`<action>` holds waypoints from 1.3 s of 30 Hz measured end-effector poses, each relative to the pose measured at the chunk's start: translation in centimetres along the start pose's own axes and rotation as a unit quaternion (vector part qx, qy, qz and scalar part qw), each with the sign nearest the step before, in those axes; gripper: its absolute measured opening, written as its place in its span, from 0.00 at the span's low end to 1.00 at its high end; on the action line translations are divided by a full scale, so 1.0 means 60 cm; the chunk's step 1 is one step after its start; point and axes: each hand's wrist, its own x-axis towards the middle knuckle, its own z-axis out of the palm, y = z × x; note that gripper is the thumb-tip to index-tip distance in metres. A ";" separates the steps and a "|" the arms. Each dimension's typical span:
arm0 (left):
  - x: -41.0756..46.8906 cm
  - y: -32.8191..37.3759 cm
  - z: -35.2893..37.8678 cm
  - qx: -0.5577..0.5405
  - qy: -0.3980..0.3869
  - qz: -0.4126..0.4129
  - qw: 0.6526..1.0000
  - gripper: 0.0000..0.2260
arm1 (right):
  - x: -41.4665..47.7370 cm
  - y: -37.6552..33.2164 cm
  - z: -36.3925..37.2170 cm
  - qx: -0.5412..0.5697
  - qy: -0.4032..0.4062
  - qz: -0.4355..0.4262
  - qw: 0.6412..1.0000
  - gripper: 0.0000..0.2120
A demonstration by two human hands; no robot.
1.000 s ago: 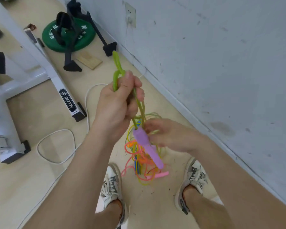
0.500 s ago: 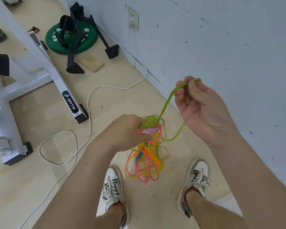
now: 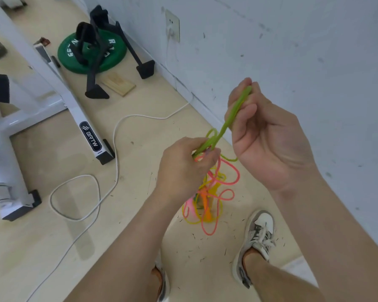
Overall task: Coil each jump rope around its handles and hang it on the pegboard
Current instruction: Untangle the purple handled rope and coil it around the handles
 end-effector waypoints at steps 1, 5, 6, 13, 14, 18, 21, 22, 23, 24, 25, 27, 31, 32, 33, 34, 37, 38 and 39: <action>0.002 0.002 -0.004 -0.010 -0.012 -0.011 1.000 0.03 | 0.002 -0.007 -0.002 -0.008 0.013 -0.028 1.000 0.05; 0.012 -0.004 -0.026 -0.002 0.018 -0.033 0.999 0.13 | 0.008 -0.035 -0.032 -0.044 0.071 -0.123 0.989 0.05; 0.017 -0.010 -0.030 0.013 0.021 -0.040 0.999 0.10 | 0.010 -0.039 -0.045 -0.053 0.086 -0.135 0.986 0.05; 0.024 -0.013 -0.043 0.150 -0.011 -0.076 0.986 0.03 | 0.013 -0.001 -0.096 -0.482 0.153 0.001 0.863 0.17; 0.024 -0.012 -0.042 0.154 -0.008 -0.076 0.985 0.03 | 0.011 0.015 -0.099 -0.567 0.126 0.037 0.813 0.21; 0.024 -0.011 -0.035 0.120 0.002 -0.091 0.989 0.05 | 0.011 0.065 -0.122 -0.720 0.055 0.081 0.687 0.27; 0.025 -0.010 -0.037 0.056 -0.004 -0.108 0.993 0.06 | 0.018 0.058 -0.130 -0.728 0.071 0.027 0.681 0.25; 0.025 -0.009 -0.039 0.030 -0.014 -0.111 0.993 0.06 | 0.021 0.053 -0.131 -0.733 0.074 0.022 0.676 0.23; 0.025 -0.009 -0.042 0.006 -0.029 -0.114 0.993 0.06 | 0.022 0.049 -0.132 -0.741 0.087 0.016 0.666 0.19; 0.025 -0.007 -0.044 -0.015 -0.045 -0.114 0.992 0.06 | 0.023 0.047 -0.136 -0.748 0.103 0.008 0.655 0.15; 0.025 -0.006 -0.046 -0.033 -0.056 -0.115 0.991 0.07 | 0.023 0.047 -0.140 -0.766 0.118 -0.001 0.632 0.14; 0.025 -0.005 -0.049 -0.082 -0.053 -0.122 0.988 0.08 | 0.023 0.045 -0.132 -0.822 0.130 -0.039 0.554 0.14; 0.029 0.002 -0.060 -0.278 -0.013 -0.209 0.938 0.11 | 0.016 0.030 -0.106 -0.722 0.025 0.068 0.688 0.13; 0.030 0.003 -0.064 -0.323 -0.007 -0.232 0.918 0.11 | 0.014 0.034 -0.106 -0.714 -0.009 0.107 0.692 0.18; 0.032 0.004 -0.066 -0.357 -0.002 -0.247 0.901 0.11 | 0.013 0.043 -0.111 -0.728 -0.022 0.132 0.672 0.21; 0.033 0.005 -0.066 -0.374 0.001 -0.251 0.893 0.11 | 0.010 0.055 -0.118 -0.735 -0.026 0.141 0.662 0.19; 0.035 0.006 -0.064 -0.386 0.024 -0.243 0.889 0.11 | 0.010 0.083 -0.128 -0.736 -0.006 0.117 0.666 0.09; 0.035 0.007 -0.065 -0.409 0.031 -0.245 0.879 0.11 | 0.012 0.085 -0.129 -0.724 0.015 0.105 0.681 0.09; 0.036 0.009 -0.066 -0.438 0.034 -0.249 0.863 0.12 | 0.013 0.085 -0.128 -0.709 0.029 0.097 0.697 0.10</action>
